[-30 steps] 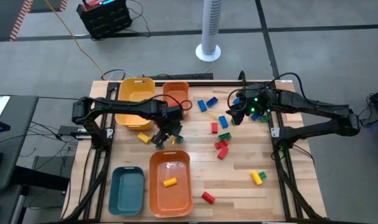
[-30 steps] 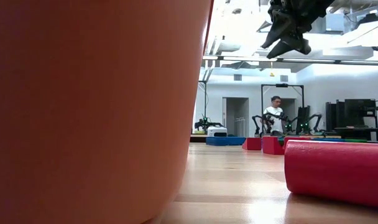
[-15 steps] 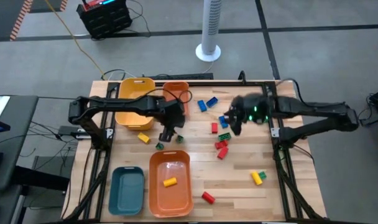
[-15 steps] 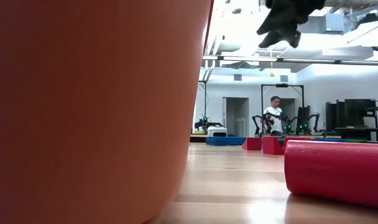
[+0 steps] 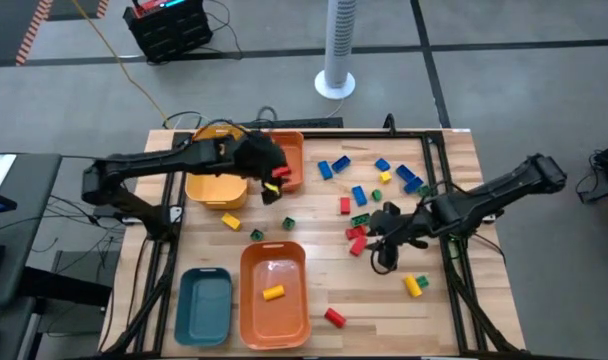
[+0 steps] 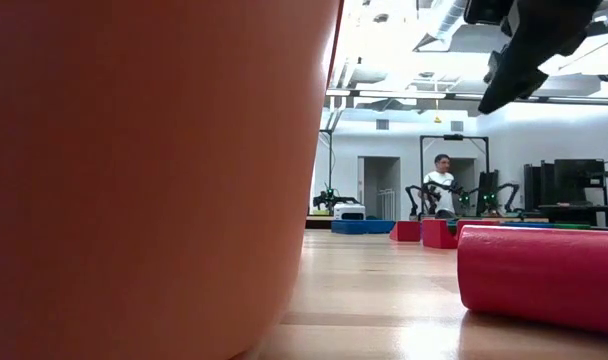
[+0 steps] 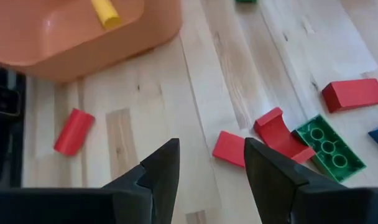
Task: Sort blocks
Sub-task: Put the blue game piece into the yellow bin
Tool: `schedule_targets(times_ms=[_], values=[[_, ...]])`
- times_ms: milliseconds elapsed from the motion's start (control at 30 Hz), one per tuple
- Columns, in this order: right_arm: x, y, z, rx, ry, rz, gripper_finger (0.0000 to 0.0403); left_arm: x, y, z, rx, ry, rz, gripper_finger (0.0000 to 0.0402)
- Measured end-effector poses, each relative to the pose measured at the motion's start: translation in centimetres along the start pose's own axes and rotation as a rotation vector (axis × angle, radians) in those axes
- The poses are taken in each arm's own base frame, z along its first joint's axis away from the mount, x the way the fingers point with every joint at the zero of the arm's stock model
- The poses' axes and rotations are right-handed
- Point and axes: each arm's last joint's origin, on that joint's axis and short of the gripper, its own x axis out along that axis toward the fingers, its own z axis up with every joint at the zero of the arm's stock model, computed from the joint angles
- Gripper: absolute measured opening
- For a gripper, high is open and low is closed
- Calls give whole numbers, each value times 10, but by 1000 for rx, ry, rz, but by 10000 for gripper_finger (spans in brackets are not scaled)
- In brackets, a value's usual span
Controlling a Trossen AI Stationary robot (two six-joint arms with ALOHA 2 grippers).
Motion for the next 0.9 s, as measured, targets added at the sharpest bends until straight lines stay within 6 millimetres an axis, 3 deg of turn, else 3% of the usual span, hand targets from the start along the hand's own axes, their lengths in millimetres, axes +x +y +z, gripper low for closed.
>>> schedule_targets(times_ms=[300,500,700,900], values=[[28,-17,4,35,169,16,214,-38,15,11,-91,-176,39,210],[28,-42,-1,50,298,-85,251,-57,16,12,-136,-223,34,210],[18,-89,-3,229,418,-293,255,-69,17,12,-183,-258,30,210],[12,-143,19,502,216,-323,255,-71,17,12,-237,-260,23,210]])
